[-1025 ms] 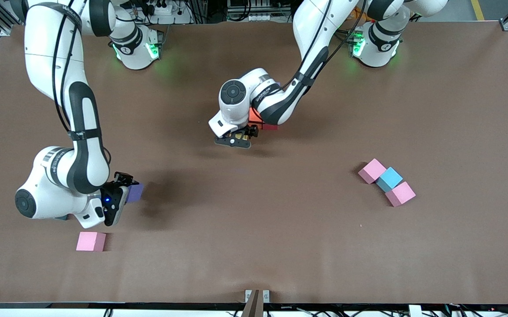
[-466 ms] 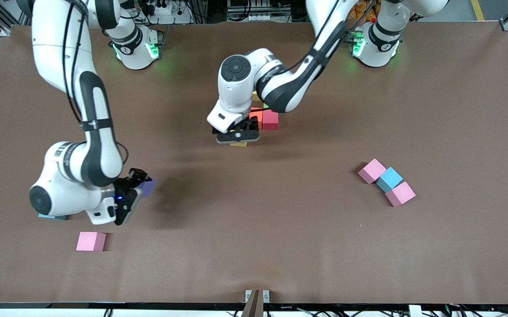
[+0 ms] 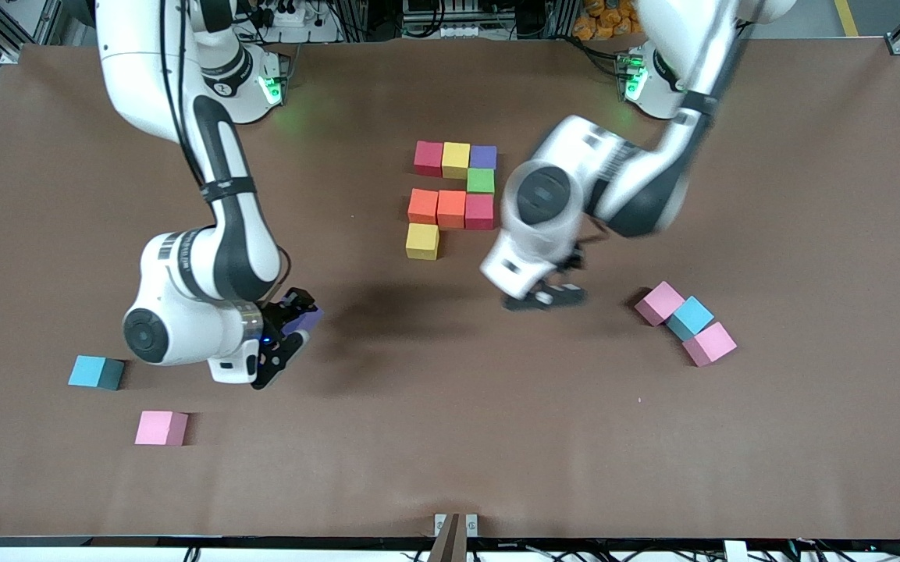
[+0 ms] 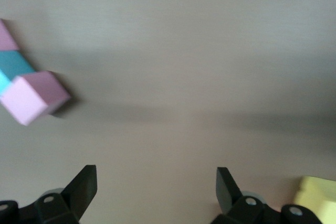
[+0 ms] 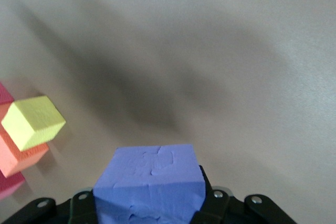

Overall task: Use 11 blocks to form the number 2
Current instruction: 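Carry purple with the right gripper while the left gripper reaches the pink cubes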

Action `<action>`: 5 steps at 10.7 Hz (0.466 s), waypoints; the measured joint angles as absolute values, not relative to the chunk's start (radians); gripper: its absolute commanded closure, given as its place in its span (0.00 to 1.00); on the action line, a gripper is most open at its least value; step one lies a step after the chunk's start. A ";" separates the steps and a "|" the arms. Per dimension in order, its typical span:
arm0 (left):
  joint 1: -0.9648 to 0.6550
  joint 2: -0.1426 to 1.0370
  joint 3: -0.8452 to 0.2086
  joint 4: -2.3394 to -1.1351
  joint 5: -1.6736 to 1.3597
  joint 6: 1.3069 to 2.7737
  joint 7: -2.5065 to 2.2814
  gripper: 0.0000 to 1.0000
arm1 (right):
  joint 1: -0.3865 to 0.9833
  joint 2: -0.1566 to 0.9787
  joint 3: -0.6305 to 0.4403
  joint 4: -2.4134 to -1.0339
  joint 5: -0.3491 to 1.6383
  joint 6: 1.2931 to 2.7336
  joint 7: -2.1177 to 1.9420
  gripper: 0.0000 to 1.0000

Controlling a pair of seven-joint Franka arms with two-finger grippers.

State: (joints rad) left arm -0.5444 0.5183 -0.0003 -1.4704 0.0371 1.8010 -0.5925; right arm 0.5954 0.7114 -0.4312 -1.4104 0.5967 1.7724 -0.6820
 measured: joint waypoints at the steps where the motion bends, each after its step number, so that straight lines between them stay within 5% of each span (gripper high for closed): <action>1: -0.494 0.505 0.000 -1.506 0.043 1.800 -0.561 0.00 | 0.618 0.711 -0.431 -1.412 0.597 1.794 -0.636 0.91; 5: -0.311 0.440 -0.003 -1.604 0.050 1.813 -0.539 0.00 | 0.718 0.712 -0.431 -1.442 0.597 1.878 -0.478 0.91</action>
State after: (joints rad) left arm -0.3105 0.4397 -0.0028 -1.6042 0.0498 1.8125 -0.5394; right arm 0.7182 0.7118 -0.4312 -1.4418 0.5967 1.8780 -0.4784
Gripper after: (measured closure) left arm 0.000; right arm 0.370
